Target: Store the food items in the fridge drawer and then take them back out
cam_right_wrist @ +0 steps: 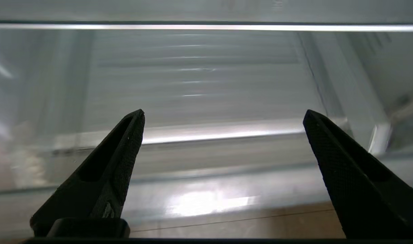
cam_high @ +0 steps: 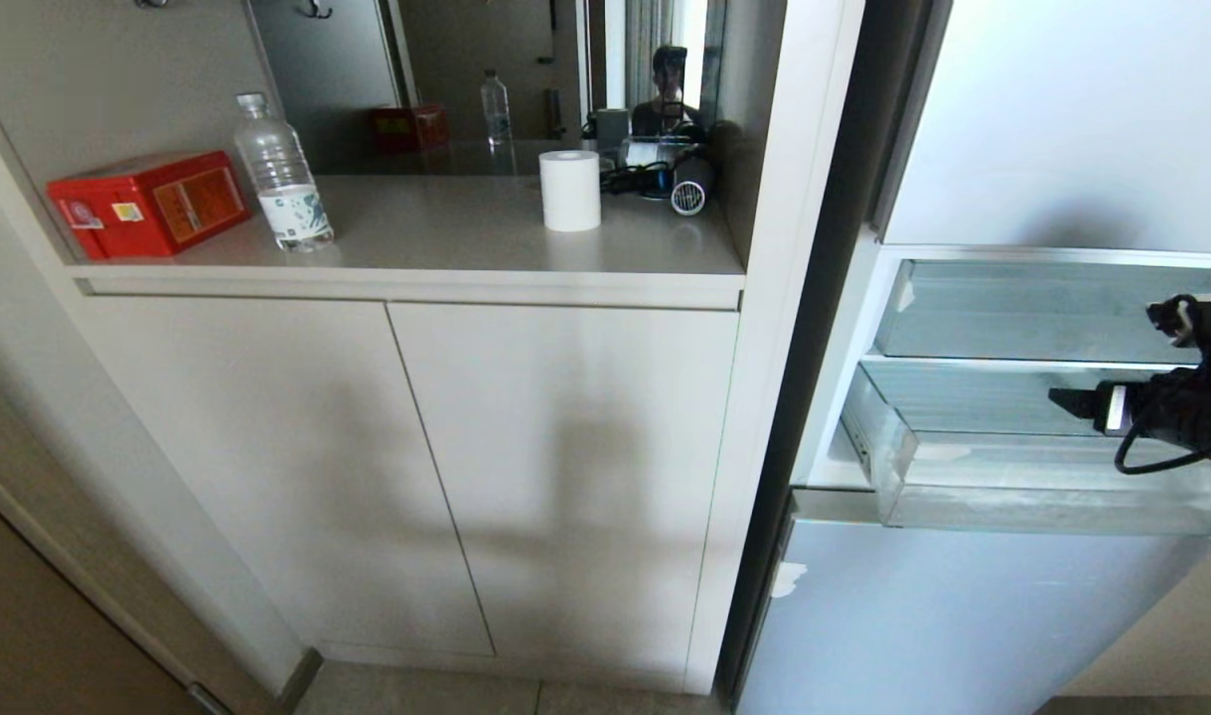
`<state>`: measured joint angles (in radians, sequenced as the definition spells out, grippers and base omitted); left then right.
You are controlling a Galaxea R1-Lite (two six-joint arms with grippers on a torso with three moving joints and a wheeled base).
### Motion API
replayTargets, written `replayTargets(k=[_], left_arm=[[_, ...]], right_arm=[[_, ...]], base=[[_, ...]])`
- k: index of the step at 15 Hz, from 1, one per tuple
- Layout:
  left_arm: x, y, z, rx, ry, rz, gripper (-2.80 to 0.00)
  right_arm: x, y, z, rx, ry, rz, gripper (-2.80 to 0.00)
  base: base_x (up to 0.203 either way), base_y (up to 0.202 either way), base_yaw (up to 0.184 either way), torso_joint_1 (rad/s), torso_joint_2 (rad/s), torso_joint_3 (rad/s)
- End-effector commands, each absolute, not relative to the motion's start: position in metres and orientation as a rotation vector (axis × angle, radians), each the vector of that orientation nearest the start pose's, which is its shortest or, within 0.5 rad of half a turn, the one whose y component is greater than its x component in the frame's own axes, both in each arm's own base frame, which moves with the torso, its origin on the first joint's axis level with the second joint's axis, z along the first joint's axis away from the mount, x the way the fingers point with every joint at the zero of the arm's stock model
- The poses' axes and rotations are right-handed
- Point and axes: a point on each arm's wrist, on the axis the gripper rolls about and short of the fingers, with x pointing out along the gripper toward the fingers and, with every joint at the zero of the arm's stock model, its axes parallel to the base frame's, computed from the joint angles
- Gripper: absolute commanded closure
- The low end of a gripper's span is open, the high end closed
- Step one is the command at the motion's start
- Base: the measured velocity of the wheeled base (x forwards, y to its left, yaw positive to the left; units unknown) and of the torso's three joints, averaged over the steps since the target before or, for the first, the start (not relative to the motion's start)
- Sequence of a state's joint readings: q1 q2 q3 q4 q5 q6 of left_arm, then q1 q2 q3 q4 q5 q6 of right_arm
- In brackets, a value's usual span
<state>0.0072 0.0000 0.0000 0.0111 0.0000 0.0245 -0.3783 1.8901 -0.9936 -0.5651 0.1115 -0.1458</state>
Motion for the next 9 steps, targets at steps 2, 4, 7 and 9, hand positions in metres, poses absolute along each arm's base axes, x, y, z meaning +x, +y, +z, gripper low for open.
replayTargets(k=[2,4,7,9], left_arm=[[-0.023,0.000,0.074,0.024,0.014,0.008,0.00],[-0.023,0.000,0.074,0.024,0.012,0.008,0.00],[-0.023,0.000,0.074,0.024,0.014,0.008,0.00],[-0.023,0.000,0.074,0.024,0.014,0.008,0.00]], right_arm=[[0.368,-0.151,0.127,-0.071,0.418,-0.240,-2.80],[0.375,-0.155,0.119,-0.057,0.449,-0.216,-2.80],[0.370,-0.159,0.118,-0.012,0.541,-0.181,-2.80],[0.361,-0.157,0.126,0.007,0.591,-0.176,-2.80]], base=[[0.000,0.000,0.000,0.000,0.00,0.000],[0.000,0.000,0.000,0.000,0.00,0.000],[0.000,0.000,0.000,0.000,0.00,0.000],[0.000,0.000,0.000,0.000,0.00,0.000]])
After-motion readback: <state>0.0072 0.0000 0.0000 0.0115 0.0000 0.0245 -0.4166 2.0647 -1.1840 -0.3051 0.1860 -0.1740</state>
